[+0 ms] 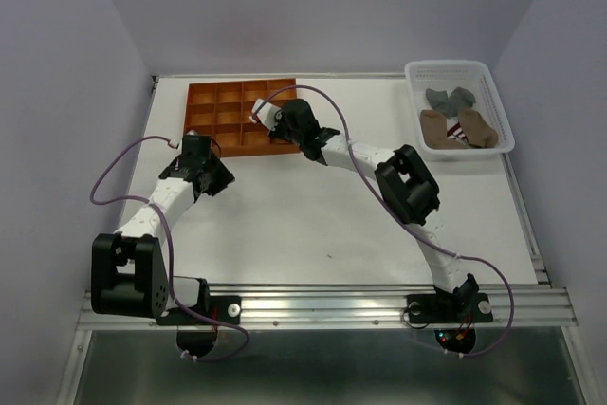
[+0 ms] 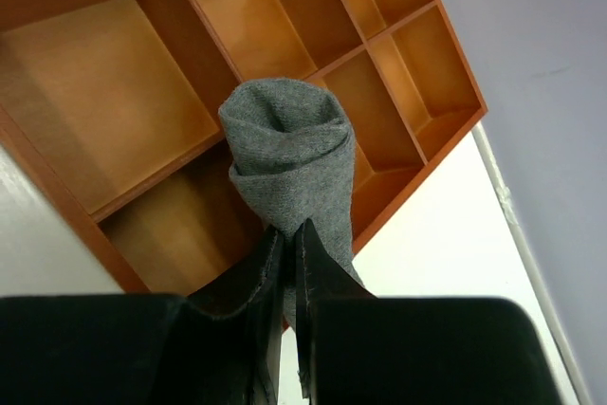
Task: Roll the socks
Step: Place the rolled socks into the container
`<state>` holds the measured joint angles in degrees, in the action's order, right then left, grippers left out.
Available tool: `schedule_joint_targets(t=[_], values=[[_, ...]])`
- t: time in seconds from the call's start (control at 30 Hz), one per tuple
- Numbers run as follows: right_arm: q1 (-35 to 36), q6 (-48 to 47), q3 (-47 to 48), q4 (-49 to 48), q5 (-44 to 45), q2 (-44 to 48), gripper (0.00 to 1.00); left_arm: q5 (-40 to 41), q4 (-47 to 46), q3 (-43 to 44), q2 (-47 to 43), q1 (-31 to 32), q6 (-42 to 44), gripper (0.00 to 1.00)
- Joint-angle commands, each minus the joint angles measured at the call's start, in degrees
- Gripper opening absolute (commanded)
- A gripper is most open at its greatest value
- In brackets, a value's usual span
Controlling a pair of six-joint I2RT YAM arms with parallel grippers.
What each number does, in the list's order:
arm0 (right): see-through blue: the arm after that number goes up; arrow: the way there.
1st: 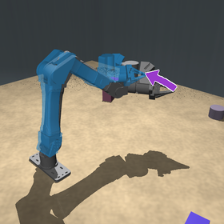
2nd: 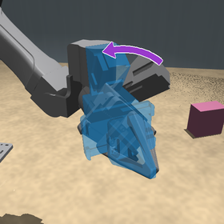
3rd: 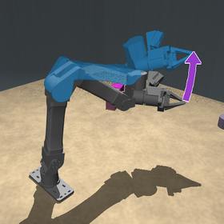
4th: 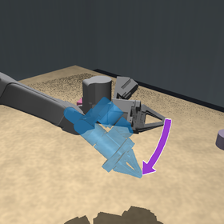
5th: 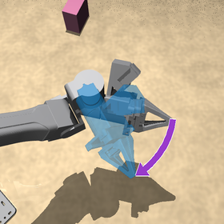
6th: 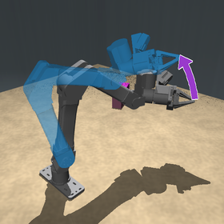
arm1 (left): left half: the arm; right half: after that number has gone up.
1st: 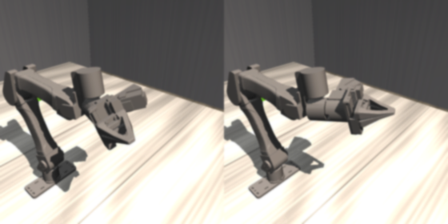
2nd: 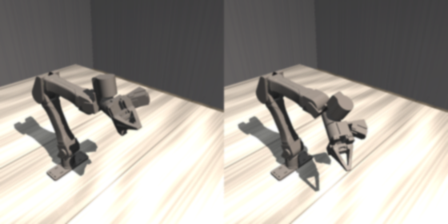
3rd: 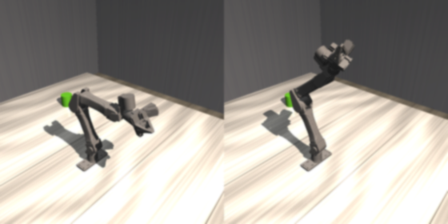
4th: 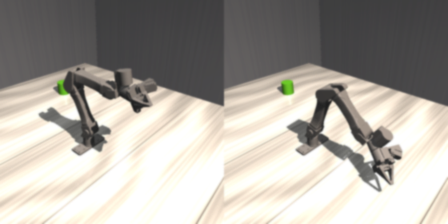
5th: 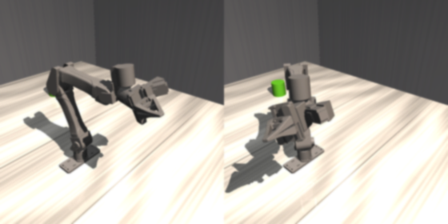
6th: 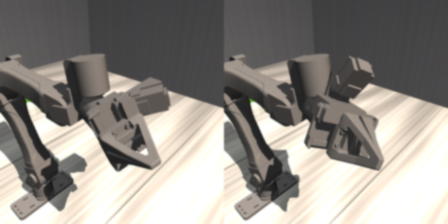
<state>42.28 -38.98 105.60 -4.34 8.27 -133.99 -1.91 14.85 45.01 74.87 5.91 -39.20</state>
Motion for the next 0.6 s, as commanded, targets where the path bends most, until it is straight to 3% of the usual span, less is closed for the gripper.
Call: schedule_joint_targets(t=[0.0,0.57], values=[[-0.2,3.4,-0.7,-1.7,-4.5,1.0,0.01,0.1,-0.6,0.9,-0.9,-0.3,1.1,0.39],[-0.2,10.6,-3.5,6.8,-10.8,-0.1,0.01,-1.0,-1.1,0.9,-0.6,-0.6,1.2,0.38]])
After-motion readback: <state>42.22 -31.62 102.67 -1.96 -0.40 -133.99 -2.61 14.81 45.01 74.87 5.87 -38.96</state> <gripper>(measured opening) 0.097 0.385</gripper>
